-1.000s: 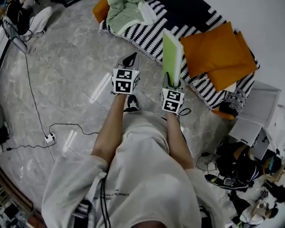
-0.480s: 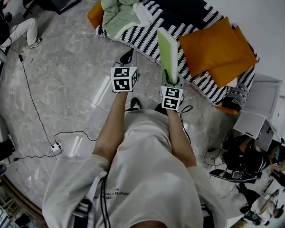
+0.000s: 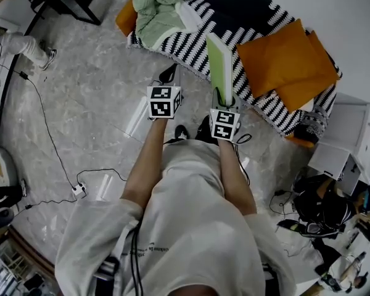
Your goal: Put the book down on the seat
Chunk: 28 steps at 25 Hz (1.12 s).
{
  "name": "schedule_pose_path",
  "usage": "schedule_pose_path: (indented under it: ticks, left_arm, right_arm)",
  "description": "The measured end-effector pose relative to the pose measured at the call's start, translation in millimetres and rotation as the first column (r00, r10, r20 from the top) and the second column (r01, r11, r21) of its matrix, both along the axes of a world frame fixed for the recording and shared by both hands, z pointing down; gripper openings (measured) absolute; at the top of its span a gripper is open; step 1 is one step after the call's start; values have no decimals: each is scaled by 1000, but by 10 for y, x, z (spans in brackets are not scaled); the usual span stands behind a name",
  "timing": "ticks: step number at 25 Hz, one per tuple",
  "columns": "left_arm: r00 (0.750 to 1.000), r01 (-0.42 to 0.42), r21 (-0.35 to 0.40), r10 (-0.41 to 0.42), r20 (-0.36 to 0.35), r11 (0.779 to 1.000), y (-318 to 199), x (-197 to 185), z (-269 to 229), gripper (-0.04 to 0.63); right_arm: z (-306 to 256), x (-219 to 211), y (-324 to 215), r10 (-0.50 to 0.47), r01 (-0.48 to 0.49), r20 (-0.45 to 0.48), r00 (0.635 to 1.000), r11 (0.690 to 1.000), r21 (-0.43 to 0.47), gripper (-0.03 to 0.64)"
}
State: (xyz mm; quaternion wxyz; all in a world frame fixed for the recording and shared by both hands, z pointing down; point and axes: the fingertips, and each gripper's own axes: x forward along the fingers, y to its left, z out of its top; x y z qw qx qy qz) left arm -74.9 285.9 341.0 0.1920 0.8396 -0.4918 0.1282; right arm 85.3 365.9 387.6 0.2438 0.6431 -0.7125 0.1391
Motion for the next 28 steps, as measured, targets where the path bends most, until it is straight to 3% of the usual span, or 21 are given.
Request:
schedule_pose_path:
  ticks: [5,13,28]
  left_arm:
    - [999,-31,-33,32,23,999,29,18,115,8]
    - [999,-3,-68,6,39,998,-259,5,262,8]
    - [994,49,-71,-41,101,996,-1399,146,129,9]
  right_arm:
    - [-10,-12,-105,5,-6,10,1000,1000,17,133]
    - [44,70,-532,-8,8,11,1000,1000,30,133]
    - [-103,0,-2143,-198,201,-76,977,979,38,133]
